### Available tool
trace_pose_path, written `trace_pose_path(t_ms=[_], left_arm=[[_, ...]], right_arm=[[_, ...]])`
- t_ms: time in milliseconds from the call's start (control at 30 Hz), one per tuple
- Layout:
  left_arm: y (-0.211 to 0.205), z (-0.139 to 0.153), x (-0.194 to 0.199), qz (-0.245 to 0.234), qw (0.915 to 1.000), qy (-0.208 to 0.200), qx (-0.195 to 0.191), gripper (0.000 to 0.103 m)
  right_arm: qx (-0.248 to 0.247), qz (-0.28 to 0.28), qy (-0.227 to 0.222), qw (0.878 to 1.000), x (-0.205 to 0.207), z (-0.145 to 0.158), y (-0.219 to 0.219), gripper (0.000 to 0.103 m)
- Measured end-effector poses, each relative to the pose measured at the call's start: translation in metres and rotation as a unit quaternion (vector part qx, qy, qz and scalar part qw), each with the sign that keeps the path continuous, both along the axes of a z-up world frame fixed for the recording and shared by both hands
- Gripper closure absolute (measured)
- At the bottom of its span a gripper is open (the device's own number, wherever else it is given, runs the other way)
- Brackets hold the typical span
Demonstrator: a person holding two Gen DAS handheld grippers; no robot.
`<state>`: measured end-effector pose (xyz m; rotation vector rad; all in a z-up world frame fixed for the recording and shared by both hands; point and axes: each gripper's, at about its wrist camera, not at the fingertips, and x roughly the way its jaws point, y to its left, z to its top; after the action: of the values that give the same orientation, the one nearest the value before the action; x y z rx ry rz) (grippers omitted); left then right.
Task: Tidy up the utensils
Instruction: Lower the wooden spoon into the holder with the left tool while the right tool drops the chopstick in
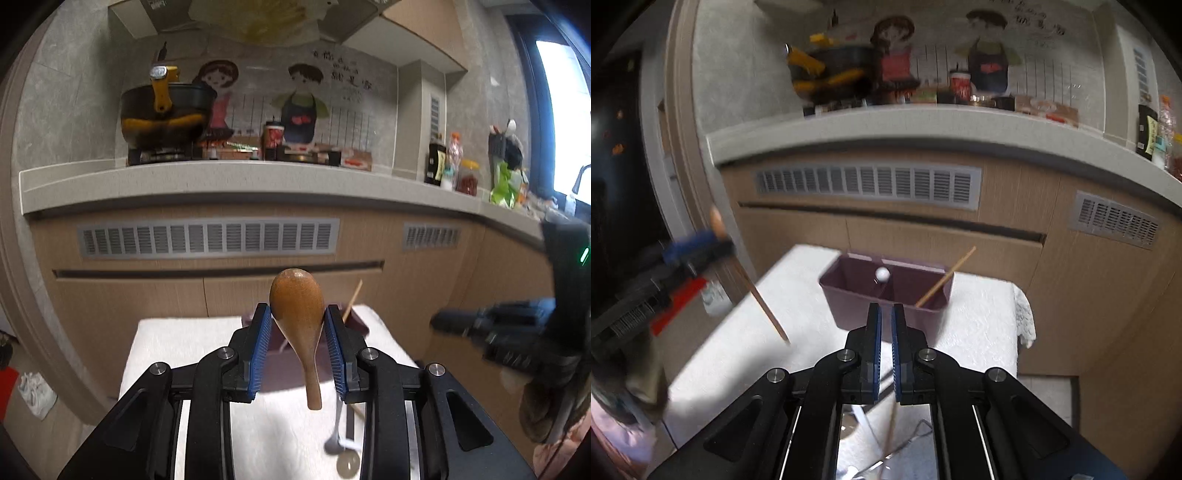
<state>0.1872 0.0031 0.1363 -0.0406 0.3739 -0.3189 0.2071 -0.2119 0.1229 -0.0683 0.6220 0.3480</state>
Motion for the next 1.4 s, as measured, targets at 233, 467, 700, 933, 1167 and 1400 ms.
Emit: trace_pose_path(t_ms=[233,467,700,933,1167,1400], left_arm=[[0.002,-0.011,0.008,-0.011,0.9999,0.007,-0.005,0.072],[0.009,-0.032,0.007,-0.014,0.9993,0.033,-0.012,0.072],[0.018,-0.047,0.004,-0.007,0.9984,0.052,-0.020,0.072],[0.019,-0.052,0.002,-0.004,0.9976,0.062,-0.030,0.072],[0.007,-0.020,0.021,-0.017,0.9993,0.027,-0.021,0.072],[0.002,0.021,0.058,-0.011,0.9993,-0.028,-0.023,0.072]], right_arm=[[-0.026,-0.001,0.111,0.993,0.026,-0.094,0.008,0.096],[-0.050,-0.017,0.185,0.981,0.049,-0.169,0.022,0.090],[-0.061,-0.026,0.183,0.981,0.051,-0.176,0.023,0.098],[0.004,-0.052,0.091,0.994,0.024,-0.100,-0.003,0.098],[0.059,-0.062,-0.066,0.994,0.023,0.015,-0.010,0.097],[0.071,-0.077,-0.169,0.980,0.059,0.072,0.009,0.097]])
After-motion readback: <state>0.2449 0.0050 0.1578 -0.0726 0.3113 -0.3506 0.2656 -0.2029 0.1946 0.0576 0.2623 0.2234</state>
